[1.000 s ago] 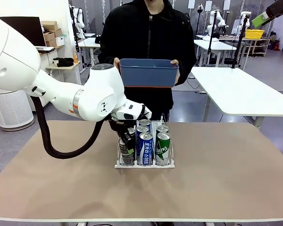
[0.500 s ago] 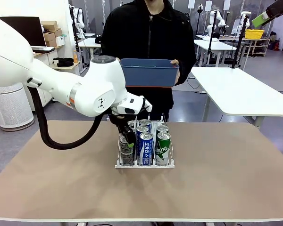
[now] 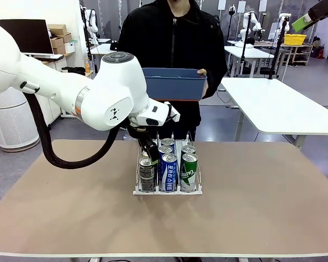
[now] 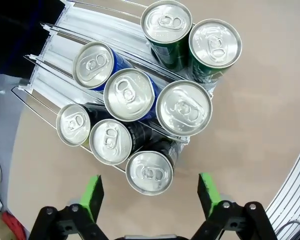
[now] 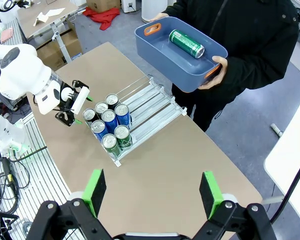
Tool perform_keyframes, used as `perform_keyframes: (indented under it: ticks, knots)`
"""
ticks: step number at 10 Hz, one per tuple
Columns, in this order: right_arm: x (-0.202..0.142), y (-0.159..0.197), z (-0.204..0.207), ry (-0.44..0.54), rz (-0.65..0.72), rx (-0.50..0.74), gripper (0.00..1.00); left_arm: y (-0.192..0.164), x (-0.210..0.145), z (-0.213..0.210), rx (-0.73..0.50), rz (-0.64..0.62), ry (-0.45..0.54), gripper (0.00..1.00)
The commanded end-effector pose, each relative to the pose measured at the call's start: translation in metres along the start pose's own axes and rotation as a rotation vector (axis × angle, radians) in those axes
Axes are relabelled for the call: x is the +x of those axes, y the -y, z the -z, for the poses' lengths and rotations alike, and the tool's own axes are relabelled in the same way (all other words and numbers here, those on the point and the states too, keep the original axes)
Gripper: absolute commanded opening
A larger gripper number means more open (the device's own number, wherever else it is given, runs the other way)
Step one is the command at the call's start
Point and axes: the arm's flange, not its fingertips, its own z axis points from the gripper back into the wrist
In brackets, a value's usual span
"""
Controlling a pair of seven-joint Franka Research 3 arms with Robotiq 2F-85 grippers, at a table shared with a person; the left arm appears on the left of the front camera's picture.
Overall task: Fill the beverage cans into the dispenser.
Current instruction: Place the picked Pepsi coke in the line of the Automatic Can Dispenser with the same cans, then pick up the Sprite handed by the human.
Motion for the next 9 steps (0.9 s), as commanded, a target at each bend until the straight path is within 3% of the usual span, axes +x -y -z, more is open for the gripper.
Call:
perform_keyframes:
  ticks: [1,7,9]
  knots:
    - [-0.001,0.000,0.001,-0.001,0.001,0.004,1.00,-0.005,0.001,0.003,-0.004,-0.002,-0.003,1.00]
    - [-0.001,0.000,0.001,-0.001,0.001,0.004,1.00,-0.002,0.000,0.004,-0.005,-0.004,-0.005,1.00]
    - [-0.001,0.000,0.001,-0.001,0.001,0.004,1.00,-0.022,-0.016,-0.046,-0.070,0.012,0.049,1.00]
